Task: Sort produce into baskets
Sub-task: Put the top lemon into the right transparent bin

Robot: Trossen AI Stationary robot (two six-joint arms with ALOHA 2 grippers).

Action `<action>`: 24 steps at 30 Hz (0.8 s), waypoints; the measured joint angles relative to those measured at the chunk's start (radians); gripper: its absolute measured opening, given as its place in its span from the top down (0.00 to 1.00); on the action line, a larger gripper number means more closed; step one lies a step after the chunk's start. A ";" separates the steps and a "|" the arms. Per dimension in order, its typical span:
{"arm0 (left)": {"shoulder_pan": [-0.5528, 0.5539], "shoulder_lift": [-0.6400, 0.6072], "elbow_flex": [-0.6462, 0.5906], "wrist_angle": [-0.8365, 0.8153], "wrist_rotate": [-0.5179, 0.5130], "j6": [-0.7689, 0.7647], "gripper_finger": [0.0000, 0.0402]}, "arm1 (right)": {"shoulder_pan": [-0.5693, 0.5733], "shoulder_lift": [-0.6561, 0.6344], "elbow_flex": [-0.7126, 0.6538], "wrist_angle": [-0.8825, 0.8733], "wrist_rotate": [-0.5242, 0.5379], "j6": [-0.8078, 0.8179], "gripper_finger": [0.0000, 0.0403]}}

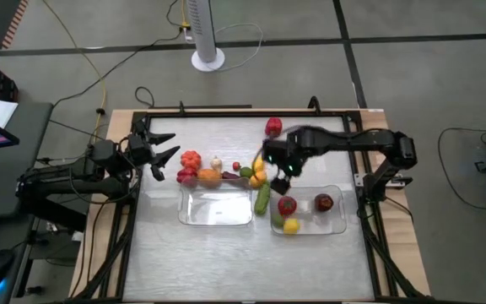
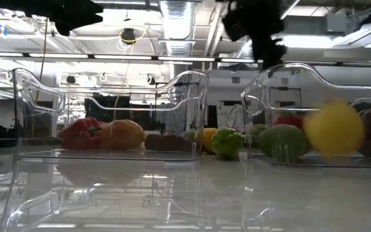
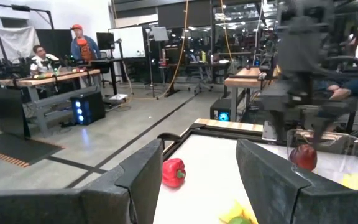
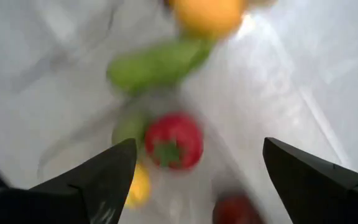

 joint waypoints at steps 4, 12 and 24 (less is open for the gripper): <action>0.000 0.000 0.000 -0.004 0.000 0.000 0.52 | -0.091 0.034 -0.005 0.145 0.018 -0.074 0.09; 0.000 0.000 0.000 -0.007 0.000 0.000 0.52 | -0.188 0.256 0.028 0.252 0.005 -0.137 0.10; 0.000 0.000 0.000 -0.008 0.000 0.007 0.52 | -0.221 0.477 0.242 0.171 0.007 -0.216 0.10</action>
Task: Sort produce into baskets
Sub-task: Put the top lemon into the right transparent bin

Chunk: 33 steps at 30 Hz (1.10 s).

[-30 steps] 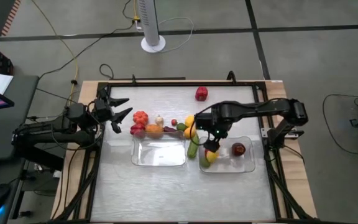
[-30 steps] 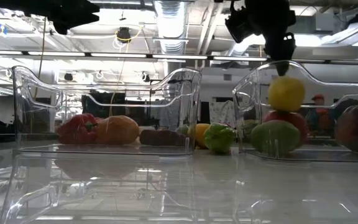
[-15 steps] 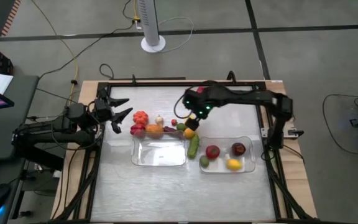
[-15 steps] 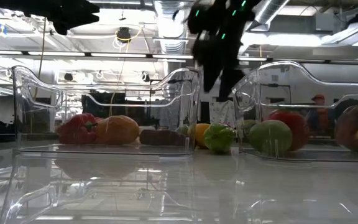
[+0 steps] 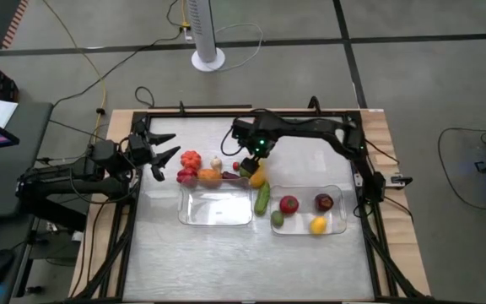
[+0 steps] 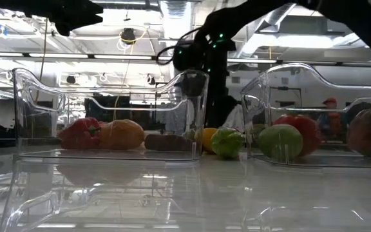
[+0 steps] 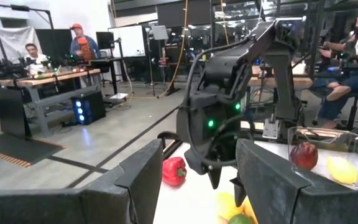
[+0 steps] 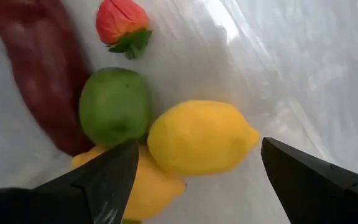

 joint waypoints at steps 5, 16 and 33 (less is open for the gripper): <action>0.000 0.000 0.000 -0.005 0.000 0.000 0.52 | 0.000 0.053 0.006 -0.029 0.043 -0.014 0.10; 0.000 0.000 0.000 -0.004 0.000 0.008 0.52 | -0.008 0.048 0.006 -0.038 0.098 -0.039 0.24; 0.000 0.000 0.000 -0.005 0.000 0.008 0.52 | 0.005 -0.070 0.045 -0.105 0.114 -0.052 0.37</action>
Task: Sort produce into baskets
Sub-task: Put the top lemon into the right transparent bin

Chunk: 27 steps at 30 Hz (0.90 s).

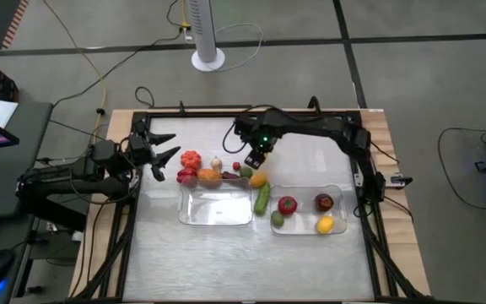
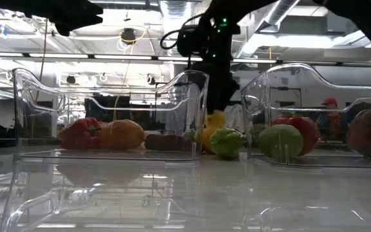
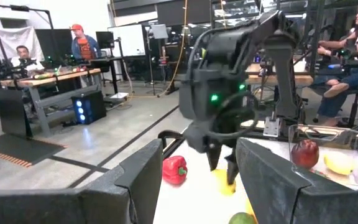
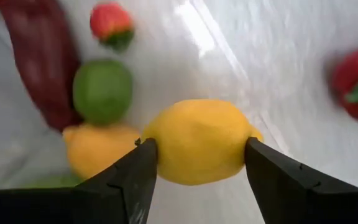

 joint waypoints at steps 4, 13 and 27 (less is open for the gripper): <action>0.000 0.000 0.000 -0.006 0.000 0.000 0.52 | 0.028 -0.074 -0.003 -0.099 0.000 0.037 0.37; 0.000 0.000 0.000 -0.006 0.000 0.000 0.52 | 0.184 -0.285 -0.002 -0.331 -0.052 0.182 0.37; 0.000 0.000 0.000 -0.006 0.000 -0.019 0.52 | 0.376 -0.366 -0.101 -0.355 0.114 0.365 0.37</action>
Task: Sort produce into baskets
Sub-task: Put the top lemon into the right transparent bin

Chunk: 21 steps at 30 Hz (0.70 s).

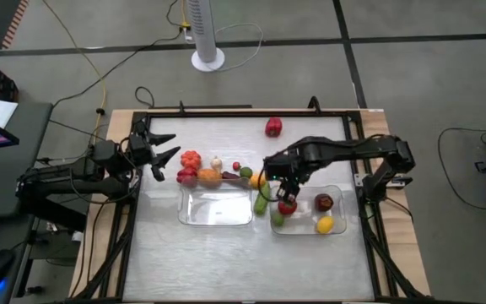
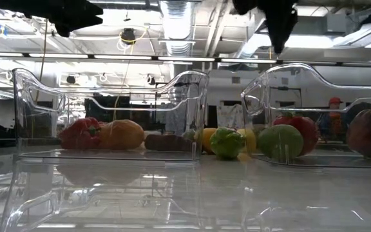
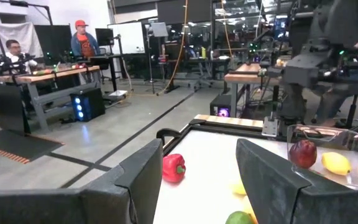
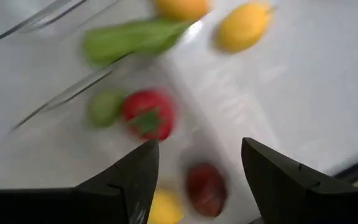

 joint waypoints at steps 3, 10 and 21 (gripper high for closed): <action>0.000 0.000 0.000 0.001 0.000 -0.005 0.52 | -0.056 0.002 -0.046 0.044 0.064 -0.032 0.37; 0.000 0.000 0.000 0.000 0.000 -0.005 0.52 | -0.247 0.004 -0.188 0.304 0.045 -0.219 0.36; 0.000 0.000 0.000 -0.006 0.000 0.020 0.52 | -0.400 0.004 -0.369 0.551 -0.109 -0.339 0.36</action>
